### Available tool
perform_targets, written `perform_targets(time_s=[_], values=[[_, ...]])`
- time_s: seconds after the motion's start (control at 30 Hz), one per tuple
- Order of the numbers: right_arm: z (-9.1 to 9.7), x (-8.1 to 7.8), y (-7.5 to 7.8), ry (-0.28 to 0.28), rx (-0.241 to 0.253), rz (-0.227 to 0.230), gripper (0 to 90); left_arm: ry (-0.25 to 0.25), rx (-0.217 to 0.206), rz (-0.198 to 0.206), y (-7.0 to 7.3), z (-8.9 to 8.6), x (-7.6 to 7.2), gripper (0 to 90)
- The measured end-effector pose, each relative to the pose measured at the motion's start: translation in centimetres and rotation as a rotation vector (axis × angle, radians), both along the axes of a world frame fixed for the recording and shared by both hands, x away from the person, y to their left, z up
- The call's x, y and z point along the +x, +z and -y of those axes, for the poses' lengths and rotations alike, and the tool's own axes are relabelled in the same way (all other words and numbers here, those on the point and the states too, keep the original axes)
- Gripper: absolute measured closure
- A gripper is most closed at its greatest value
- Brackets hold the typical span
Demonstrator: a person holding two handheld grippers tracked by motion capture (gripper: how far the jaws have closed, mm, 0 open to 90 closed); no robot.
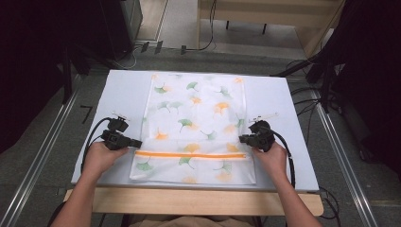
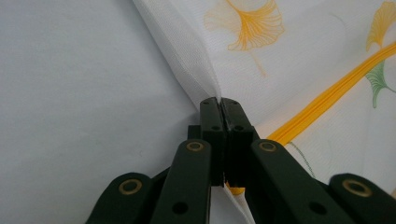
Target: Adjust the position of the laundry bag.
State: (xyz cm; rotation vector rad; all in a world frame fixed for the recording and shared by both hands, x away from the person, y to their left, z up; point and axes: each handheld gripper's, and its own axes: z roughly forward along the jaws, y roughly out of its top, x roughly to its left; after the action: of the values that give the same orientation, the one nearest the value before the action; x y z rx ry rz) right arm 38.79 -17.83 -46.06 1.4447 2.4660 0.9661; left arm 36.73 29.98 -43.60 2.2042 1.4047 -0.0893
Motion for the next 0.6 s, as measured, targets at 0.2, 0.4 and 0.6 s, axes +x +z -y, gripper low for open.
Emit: perform_targets(time_s=[0.2,0.4,0.6], values=[[0.1,0.0,0.0,0.006,-0.002,0.004,82.2,-0.001,0.005,0.002,-0.2,-0.1,0.1,88.0],[0.6,0.0,0.1,0.011,-0.011,0.035,63.5,-0.007,-0.008,0.004,0.0,0.2,0.1,71.3],[1.0,-0.2,0.6,-0.007,-0.014,0.082,62.7,0.006,-0.028,0.031,0.3,0.1,0.0,59.1]])
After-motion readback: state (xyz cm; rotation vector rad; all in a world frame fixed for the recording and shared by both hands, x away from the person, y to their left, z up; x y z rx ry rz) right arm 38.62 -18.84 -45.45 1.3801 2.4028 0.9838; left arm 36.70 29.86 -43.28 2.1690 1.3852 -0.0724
